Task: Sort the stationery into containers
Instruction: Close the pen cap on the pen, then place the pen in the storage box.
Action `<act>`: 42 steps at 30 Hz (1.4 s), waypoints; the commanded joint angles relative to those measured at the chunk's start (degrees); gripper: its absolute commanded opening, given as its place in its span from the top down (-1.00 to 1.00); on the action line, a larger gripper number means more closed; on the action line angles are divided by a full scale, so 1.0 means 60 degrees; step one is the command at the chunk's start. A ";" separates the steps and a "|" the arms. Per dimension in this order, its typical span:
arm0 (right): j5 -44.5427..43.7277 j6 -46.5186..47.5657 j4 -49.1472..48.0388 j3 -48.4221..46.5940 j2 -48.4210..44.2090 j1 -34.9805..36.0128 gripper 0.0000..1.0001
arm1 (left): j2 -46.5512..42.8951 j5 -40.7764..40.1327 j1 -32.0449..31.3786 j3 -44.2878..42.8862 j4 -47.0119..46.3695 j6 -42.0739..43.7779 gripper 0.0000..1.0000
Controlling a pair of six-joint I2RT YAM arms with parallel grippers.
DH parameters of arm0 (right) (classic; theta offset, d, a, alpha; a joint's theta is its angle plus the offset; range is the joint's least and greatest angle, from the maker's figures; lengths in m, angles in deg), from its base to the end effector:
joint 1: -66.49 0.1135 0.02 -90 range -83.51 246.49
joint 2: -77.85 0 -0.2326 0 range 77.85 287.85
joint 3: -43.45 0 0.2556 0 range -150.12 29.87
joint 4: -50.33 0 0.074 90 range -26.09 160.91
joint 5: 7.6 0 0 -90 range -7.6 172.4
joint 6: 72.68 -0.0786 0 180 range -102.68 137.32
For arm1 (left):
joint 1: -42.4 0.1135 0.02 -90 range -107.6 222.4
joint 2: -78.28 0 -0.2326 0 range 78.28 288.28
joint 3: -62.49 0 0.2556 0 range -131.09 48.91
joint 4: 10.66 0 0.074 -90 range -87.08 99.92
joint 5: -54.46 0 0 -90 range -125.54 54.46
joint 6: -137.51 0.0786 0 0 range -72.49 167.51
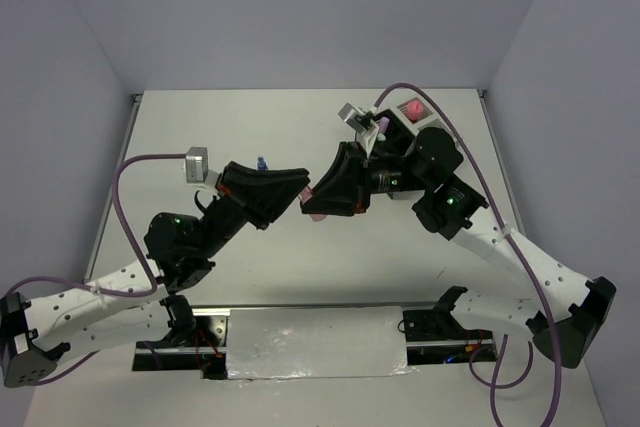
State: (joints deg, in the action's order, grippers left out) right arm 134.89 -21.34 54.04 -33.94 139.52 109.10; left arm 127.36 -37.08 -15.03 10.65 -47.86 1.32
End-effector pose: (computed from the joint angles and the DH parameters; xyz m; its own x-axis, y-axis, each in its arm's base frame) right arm 0.1601 0.2320 0.4128 -0.4947 0.0618 -0.8669 -0.8635 -0.1482 0.4821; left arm 0.1309 -0.2010 0.3996 -0.3606 -0.7756 -0.5182 0.8250 -0.0060 -0.5651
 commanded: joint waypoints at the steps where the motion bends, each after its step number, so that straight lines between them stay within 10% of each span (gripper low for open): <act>1: -0.1656 0.0260 -0.1739 -0.0017 -0.0154 -0.0012 1.00 | 0.0157 0.0920 -0.0668 0.0358 0.3810 0.0418 1.00; 6: -0.2829 0.1123 -0.0832 0.1682 -0.0976 -0.0026 1.00 | -0.0299 -0.1484 -0.0653 -0.1937 0.6996 0.1618 0.84; 8: -0.3150 0.1213 -0.0700 0.2371 -0.1181 -0.0099 1.00 | -0.0212 -0.2012 -0.0653 -0.2570 0.7814 0.2071 0.31; 9: -0.3298 0.1300 -0.0627 0.2736 -0.1225 -0.0129 1.00 | -0.0095 -0.2231 -0.0653 -0.3153 0.8066 0.2161 -0.46; 11: -0.3953 0.1417 -0.0190 0.3046 -0.1401 -0.0492 1.00 | 0.0023 -0.3284 -0.0639 -0.4047 0.9072 0.2264 -0.99; 17: -0.8074 0.1811 0.2491 0.3020 -0.1518 -0.2249 1.00 | 0.1045 -0.7090 -0.0638 -0.6231 1.3359 0.0890 -0.99; 22: -1.0489 0.2486 0.3708 0.2331 -0.0627 -0.3818 1.00 | 0.0816 -0.6469 -0.0624 -0.5287 1.3564 0.0770 -0.99; 42: -0.8792 0.4231 0.2964 0.0001 0.3637 -0.6047 0.81 | 0.0008 -0.4914 -0.0580 -0.2501 1.2683 0.1107 -0.99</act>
State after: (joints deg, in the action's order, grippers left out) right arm 80.10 3.08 73.60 -31.07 159.95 73.06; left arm 127.29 -67.11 -18.77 -4.80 30.80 7.00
